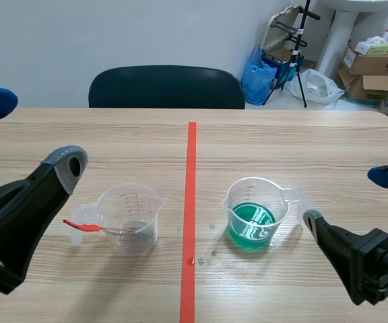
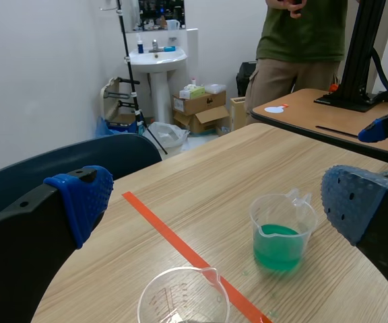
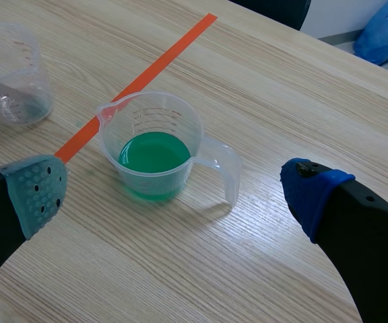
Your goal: Do the redox reaction experiment
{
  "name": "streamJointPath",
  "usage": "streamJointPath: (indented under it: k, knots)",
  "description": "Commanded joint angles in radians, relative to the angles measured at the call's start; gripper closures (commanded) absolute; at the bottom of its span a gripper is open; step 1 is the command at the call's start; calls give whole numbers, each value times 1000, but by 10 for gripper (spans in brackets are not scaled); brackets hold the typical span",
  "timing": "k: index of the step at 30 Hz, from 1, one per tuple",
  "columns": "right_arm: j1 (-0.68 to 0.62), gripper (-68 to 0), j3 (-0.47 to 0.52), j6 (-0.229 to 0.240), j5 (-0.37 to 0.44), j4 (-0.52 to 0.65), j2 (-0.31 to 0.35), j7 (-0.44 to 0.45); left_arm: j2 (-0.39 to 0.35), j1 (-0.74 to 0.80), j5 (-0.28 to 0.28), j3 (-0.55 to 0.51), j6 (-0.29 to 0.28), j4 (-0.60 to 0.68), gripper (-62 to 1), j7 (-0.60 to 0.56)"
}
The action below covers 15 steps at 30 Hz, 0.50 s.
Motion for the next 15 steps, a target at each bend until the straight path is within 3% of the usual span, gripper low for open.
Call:
streamJointPath:
  k: [1,15]
  knots:
    - [-2,-679,8,-6,11,18,5,22,5,2,-10,-6,-2,4,-623,-14]
    - [3,-679,6,9,11,19,5,36,5,2,-10,-6,-2,4,-623,-14]
